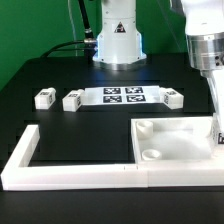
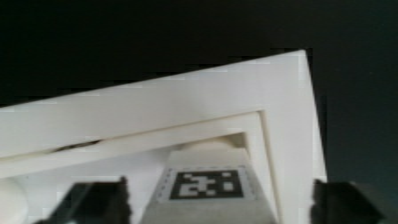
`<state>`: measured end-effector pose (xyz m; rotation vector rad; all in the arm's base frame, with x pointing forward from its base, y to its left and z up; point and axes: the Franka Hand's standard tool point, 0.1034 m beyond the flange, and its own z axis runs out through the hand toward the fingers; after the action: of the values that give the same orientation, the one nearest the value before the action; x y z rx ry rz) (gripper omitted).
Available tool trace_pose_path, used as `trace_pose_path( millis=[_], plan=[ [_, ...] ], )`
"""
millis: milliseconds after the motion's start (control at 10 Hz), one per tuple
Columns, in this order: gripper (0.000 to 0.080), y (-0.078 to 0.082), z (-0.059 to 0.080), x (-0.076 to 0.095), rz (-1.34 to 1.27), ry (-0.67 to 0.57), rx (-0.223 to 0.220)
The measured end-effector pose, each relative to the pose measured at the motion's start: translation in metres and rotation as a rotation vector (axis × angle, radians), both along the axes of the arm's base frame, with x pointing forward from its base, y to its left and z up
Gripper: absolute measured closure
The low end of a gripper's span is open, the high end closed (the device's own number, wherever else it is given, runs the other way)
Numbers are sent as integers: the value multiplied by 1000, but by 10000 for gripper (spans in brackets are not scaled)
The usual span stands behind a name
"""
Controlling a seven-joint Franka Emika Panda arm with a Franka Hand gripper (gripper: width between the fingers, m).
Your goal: Assemble square table
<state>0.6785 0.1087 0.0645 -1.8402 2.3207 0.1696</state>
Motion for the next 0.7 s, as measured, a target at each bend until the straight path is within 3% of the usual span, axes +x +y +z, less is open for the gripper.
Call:
trace_pose_path(
  millis=[100, 300, 400, 700],
  plan=[
    [181, 0, 1, 0, 7, -3, 0],
    [156, -2, 25, -7, 104, -39, -6],
    [151, -1, 29, -13, 149, -30, -3],
    [150, 0, 26, -13, 146, -29, -3]
  ],
)
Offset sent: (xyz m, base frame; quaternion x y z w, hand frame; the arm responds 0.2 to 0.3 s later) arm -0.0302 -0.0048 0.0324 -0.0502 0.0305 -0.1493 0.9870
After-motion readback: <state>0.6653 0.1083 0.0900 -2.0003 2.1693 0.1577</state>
